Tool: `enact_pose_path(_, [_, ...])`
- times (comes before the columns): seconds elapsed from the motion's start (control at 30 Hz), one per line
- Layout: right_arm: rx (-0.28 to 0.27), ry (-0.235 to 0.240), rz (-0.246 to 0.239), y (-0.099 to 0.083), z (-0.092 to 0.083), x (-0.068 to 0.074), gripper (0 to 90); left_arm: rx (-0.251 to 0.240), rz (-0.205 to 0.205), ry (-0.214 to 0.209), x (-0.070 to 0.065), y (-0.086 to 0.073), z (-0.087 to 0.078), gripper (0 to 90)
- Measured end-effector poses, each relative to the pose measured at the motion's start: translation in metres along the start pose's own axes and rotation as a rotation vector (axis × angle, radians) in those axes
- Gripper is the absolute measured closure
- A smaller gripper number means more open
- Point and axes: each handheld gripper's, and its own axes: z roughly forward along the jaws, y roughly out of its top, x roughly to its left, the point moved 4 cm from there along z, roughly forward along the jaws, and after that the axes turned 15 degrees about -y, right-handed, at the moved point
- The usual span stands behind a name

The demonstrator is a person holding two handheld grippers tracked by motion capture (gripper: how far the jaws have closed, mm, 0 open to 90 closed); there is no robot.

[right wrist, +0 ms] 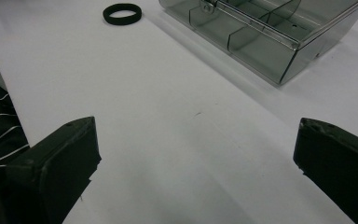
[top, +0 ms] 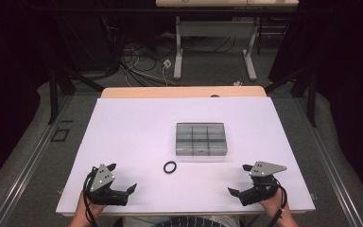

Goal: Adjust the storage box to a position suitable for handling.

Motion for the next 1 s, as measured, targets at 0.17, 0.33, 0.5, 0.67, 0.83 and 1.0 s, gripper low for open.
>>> enact_pose_path(0.17, [-0.005,0.003,-0.011,0.000,0.001,0.000,0.0,-0.001,-0.002,-0.003,0.000,0.000,0.000,0.0])
enact_pose_path(0.33, [0.003,0.001,-0.008,0.000,0.001,0.000,0.0,-0.003,-0.004,0.000,0.000,0.000,0.000,0.0])
enact_pose_path(0.5, [0.002,0.002,0.000,0.000,0.003,0.001,0.0,0.001,-0.002,-0.001,0.000,0.000,0.000,0.0])
enact_pose_path(0.67, [0.026,0.005,-0.025,0.002,0.007,0.002,0.0,-0.004,-0.004,0.009,0.000,0.000,0.000,0.0])
enact_pose_path(0.83, [0.031,0.005,-0.010,0.003,0.010,0.005,0.0,-0.005,-0.008,-0.001,-0.001,0.000,0.001,0.0])
enact_pose_path(1.0, [0.029,-0.015,-0.009,0.010,0.016,0.001,0.0,-0.005,-0.010,0.001,-0.001,0.000,0.001,0.0])
